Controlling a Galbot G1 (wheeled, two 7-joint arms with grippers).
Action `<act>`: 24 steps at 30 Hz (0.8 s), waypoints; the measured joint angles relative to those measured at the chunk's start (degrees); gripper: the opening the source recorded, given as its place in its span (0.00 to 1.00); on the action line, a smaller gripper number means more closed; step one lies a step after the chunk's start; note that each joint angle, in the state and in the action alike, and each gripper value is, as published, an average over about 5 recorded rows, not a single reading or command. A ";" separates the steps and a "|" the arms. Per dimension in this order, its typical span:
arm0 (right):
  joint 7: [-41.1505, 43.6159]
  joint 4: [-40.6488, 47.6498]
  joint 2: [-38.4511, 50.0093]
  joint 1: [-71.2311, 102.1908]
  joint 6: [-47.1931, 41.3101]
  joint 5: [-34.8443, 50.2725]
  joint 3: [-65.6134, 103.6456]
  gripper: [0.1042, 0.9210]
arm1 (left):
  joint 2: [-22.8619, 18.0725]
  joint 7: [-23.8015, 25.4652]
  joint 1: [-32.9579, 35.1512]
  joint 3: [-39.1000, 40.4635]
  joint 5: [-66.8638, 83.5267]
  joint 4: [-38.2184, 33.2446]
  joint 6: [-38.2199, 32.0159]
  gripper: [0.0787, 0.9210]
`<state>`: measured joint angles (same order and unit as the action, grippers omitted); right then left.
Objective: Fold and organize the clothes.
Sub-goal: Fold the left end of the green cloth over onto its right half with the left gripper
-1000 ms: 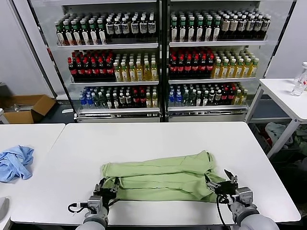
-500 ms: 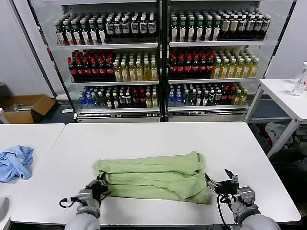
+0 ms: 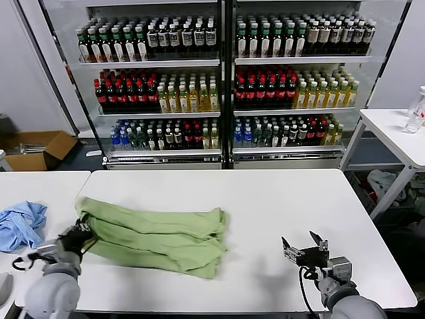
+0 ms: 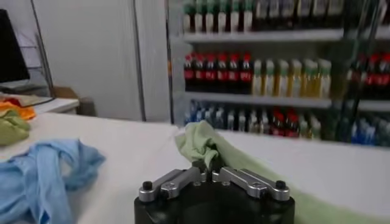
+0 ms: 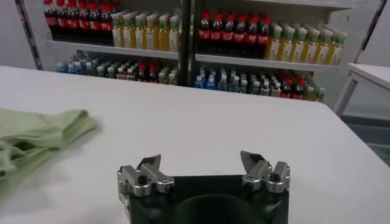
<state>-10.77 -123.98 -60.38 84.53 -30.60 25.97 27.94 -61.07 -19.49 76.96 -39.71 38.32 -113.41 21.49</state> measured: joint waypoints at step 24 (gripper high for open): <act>0.93 -0.47 -0.15 1.94 1.20 -0.63 1.61 0.88 | -10.65 4.99 -0.65 24.00 -5.71 -6.13 -2.19 0.20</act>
<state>-9.84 -124.44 -60.54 86.47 -29.40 25.34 29.55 -71.71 -14.50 76.31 -15.72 32.61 -119.54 19.30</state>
